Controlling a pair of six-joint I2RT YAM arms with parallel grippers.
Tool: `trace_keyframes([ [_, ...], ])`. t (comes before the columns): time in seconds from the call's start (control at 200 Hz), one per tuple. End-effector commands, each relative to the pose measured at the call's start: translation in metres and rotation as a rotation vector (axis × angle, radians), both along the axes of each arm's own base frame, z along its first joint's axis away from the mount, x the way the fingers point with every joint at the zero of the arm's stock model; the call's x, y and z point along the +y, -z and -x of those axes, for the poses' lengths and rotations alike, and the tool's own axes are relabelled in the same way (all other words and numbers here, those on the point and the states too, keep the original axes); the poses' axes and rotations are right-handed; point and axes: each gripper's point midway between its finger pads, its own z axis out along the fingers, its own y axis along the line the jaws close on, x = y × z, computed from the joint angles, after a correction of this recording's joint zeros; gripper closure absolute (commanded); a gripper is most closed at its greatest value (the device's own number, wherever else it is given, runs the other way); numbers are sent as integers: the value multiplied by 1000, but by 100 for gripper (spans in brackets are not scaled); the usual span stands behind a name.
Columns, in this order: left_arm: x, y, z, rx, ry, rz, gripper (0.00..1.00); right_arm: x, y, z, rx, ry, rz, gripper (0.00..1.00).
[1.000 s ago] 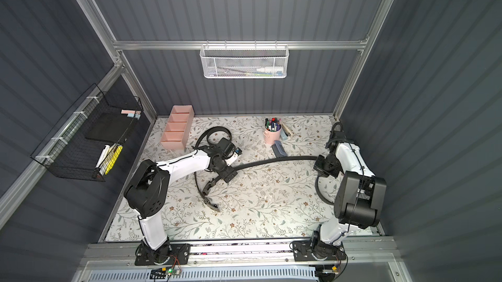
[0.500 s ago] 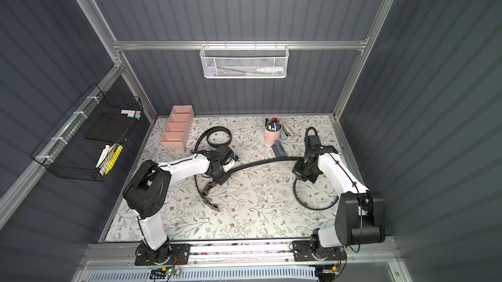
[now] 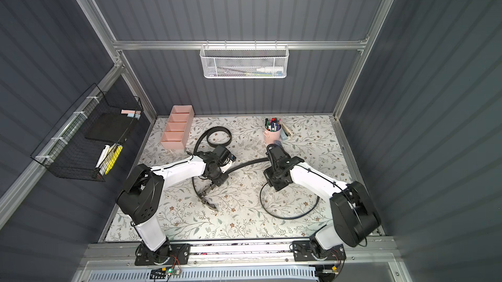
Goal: Place the belts into the storage roll
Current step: Roll the belt at the center of the board.
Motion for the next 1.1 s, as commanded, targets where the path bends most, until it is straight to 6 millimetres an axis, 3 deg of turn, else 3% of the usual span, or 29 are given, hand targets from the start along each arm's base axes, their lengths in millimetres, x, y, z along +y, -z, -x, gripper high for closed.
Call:
trace_keyframes([
  [0.0,9,-8,9,-5,-16,-15,100,0,11,-24,-5,287,-28,100],
  [0.06,9,-9,10,-7,-15,-9,100,-3,4,-34,-54,240,7,99],
  [0.145,9,-10,11,-9,-15,-7,100,-12,-18,-40,-101,62,81,53],
  [0.27,8,-8,12,-3,-11,3,100,-15,-58,-40,-123,-323,162,2],
  [0.36,6,-5,14,8,-8,9,100,-7,-87,-39,-187,-700,170,1],
  [0.43,6,-4,15,13,-5,13,100,11,-120,-42,-368,-1098,184,1],
  [0.49,4,-4,19,29,0,24,100,26,-142,-26,-538,-1456,173,3],
  [0.545,4,-5,20,31,7,26,100,22,-148,-10,-662,-1752,243,8],
  [0.615,4,-5,22,37,14,32,100,18,-135,22,-844,-2164,277,15],
  [0.675,3,-6,23,36,16,38,100,11,-124,27,-941,-2346,382,18],
  [0.76,4,-7,24,36,18,41,100,6,-109,27,-995,-2508,458,18],
  [0.96,6,-5,29,43,18,39,100,5,-64,49,-916,-2793,293,23],
  [1.096,7,-3,31,48,15,37,100,2,-36,38,-837,-2892,410,23],
])
